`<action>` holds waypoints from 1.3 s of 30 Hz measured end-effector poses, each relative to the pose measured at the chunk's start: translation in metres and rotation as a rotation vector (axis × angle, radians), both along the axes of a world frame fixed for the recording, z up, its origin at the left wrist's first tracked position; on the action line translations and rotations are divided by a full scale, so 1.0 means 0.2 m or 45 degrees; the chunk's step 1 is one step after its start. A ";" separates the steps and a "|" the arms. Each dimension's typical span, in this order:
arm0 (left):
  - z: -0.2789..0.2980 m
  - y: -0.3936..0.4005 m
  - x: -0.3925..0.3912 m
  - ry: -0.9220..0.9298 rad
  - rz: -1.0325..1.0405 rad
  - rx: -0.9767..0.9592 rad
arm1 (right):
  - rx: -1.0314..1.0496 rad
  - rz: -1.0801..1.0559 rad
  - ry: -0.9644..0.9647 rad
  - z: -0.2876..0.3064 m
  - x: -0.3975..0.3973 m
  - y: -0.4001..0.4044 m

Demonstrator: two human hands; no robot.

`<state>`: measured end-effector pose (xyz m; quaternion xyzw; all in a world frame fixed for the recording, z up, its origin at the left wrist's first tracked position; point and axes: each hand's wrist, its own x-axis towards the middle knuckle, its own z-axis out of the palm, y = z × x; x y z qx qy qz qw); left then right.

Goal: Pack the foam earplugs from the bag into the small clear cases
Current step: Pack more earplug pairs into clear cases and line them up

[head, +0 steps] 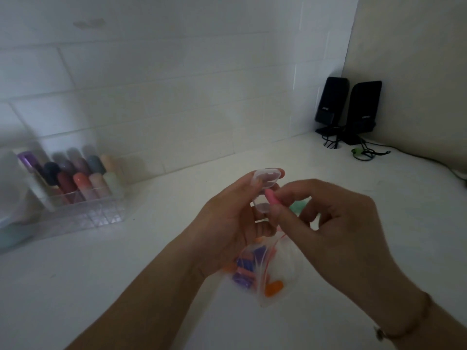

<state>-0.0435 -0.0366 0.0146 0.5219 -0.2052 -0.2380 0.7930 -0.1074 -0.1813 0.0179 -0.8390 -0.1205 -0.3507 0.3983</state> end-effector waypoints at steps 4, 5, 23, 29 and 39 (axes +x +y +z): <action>0.00 -0.01 -0.01 0.055 -0.075 -0.071 | -0.102 -0.063 -0.033 -0.04 0.03 0.00; 0.00 -0.01 -0.01 0.082 -0.105 -0.107 | -0.120 -0.061 -0.024 -0.04 0.03 0.00; 0.00 0.04 0.08 0.224 -0.117 -0.437 | -0.628 0.174 0.408 0.04 -0.03 -0.24; -0.01 0.04 0.08 0.259 -0.021 -0.442 | -0.910 0.137 0.600 -0.10 0.02 -0.10; 0.00 0.04 0.07 0.289 0.008 -0.445 | -0.965 -0.044 0.333 -0.20 0.09 -0.03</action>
